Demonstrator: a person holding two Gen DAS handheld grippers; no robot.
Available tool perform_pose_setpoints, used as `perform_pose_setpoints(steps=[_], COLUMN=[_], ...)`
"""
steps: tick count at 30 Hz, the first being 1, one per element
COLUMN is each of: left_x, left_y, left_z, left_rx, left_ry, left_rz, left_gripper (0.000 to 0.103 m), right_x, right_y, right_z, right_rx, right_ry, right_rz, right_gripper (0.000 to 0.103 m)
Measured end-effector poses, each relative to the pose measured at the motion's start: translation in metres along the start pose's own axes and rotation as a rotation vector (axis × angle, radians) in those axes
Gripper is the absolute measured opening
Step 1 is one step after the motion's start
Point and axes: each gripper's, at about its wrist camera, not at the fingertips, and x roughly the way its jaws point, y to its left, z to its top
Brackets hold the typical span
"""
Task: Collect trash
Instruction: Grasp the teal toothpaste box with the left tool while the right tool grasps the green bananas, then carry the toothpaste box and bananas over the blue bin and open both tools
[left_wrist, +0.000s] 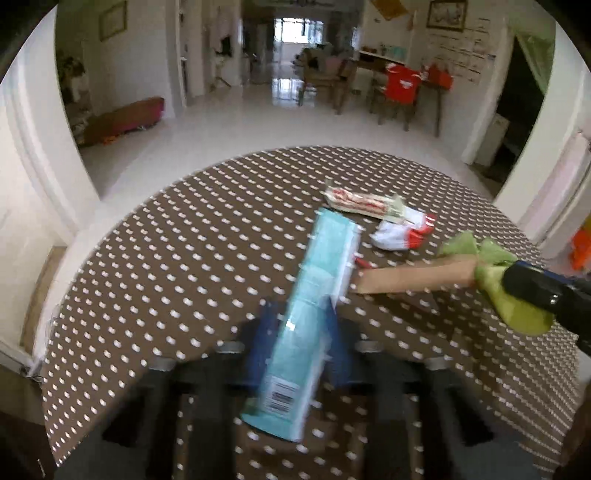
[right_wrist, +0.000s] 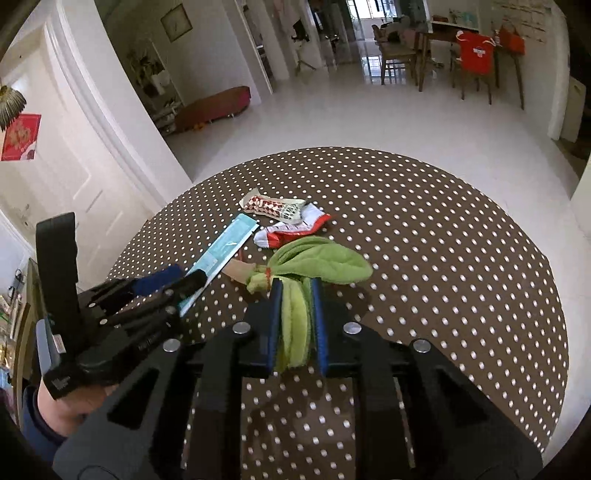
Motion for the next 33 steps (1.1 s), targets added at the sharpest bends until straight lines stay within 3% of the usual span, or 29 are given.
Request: perform_pose_setpoints(steps=[6,18,33], left_x=[-0.022,-0.072,-0.115], left_y=[-0.001,-0.03,-0.12], left_z=[-0.018,-0.058,-0.04], left_rx=[-0.037,-0.025,0.03], left_ry=[-0.011,-0.061,-0.151], left_rz=[-0.059,-0.134,-0.256], left_gripper=[0.009,0.008,0.008], right_x=[-0.027,-0.081,-0.157], right_y=[-0.004,-0.03,-0.091], right_z=[0.005,-0.008,-0.026], right_rx=[0.024,0.076,0.184], right_ry=[-0.041,-0.13,-0.265], right_rz=[-0.003,-0.019,-0.07], right_gripper=[0.015,0.015,0.015])
